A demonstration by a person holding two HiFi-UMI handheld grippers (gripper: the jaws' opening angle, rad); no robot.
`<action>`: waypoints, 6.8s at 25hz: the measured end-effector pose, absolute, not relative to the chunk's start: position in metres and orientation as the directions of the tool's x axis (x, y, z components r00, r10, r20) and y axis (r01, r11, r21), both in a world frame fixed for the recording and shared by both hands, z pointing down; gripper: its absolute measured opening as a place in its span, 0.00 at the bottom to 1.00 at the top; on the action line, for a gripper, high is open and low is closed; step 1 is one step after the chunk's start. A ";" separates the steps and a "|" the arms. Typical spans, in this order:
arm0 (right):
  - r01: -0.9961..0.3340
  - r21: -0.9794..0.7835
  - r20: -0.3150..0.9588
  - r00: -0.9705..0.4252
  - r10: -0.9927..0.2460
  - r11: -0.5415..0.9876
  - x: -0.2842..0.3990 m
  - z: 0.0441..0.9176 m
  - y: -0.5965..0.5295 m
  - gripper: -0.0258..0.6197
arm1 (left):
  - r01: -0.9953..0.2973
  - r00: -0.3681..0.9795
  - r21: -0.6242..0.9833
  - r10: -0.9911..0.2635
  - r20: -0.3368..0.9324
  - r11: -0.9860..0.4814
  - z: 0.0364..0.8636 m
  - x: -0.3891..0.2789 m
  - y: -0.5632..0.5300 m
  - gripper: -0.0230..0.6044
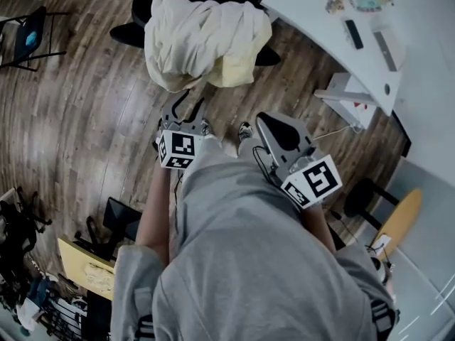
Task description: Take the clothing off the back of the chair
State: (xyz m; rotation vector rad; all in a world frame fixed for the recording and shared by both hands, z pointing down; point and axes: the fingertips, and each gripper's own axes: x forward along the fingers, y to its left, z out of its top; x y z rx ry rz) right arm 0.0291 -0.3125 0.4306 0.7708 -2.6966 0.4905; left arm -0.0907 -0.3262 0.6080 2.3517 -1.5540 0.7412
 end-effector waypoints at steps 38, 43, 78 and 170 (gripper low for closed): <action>-0.665 -0.260 0.405 -0.733 -0.546 0.700 0.049 0.447 -0.305 0.09 | -0.849 0.116 -0.230 -0.591 0.798 -0.476 0.710 -0.099 -0.335 0.10; -0.649 -0.267 0.402 -0.747 -0.530 0.712 0.046 0.449 -0.301 0.09 | -0.868 0.165 -0.161 -0.578 0.799 -0.470 0.706 -0.090 -0.320 0.10; -0.542 -0.318 0.310 -0.835 -0.455 0.778 0.118 0.438 -0.224 0.09 | -0.875 0.485 0.285 -0.731 0.481 -0.393 0.574 -0.008 -0.214 0.10; -0.353 -0.271 0.247 -0.925 -0.290 0.895 0.123 0.423 -0.072 0.09 | -0.927 0.287 0.292 -0.947 0.145 -0.236 0.431 -0.011 -0.057 0.10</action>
